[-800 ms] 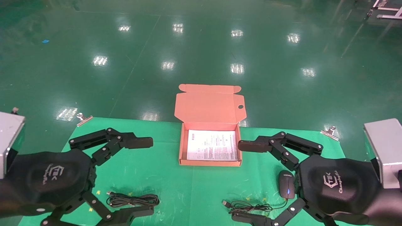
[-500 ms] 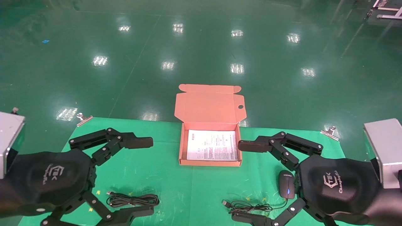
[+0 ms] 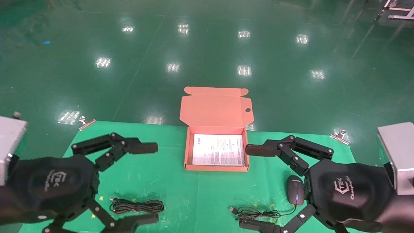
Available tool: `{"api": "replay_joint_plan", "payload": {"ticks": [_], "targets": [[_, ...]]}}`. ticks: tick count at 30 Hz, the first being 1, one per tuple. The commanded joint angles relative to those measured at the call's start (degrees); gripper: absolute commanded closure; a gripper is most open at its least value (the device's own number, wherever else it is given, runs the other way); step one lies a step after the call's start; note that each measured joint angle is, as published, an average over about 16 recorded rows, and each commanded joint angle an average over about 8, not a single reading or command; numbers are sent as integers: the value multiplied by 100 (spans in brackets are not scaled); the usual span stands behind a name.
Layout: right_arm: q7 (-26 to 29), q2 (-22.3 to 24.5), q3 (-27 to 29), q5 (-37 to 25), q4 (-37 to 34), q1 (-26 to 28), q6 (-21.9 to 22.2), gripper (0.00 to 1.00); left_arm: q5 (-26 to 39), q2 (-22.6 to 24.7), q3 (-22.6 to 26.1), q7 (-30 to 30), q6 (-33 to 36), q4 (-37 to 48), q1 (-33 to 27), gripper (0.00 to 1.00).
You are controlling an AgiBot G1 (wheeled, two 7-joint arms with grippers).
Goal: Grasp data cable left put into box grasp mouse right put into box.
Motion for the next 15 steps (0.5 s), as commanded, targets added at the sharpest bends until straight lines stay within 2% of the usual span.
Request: {"api": "replay_joint_plan", "payload": {"ticks": [1, 7, 15], "targets": [[-16, 28, -4, -39, 11, -9, 3, 0, 59, -5, 32, -26, 38, -16, -38, 0], [-600, 63, -131, -782, 185, 234, -58, 0, 846, 100, 602, -340, 294, 48, -634, 0], [-1815, -137, -495, -2063, 295, 782, -194, 0, 1973, 275, 1603, -512, 365, 164, -1469, 0]]}}
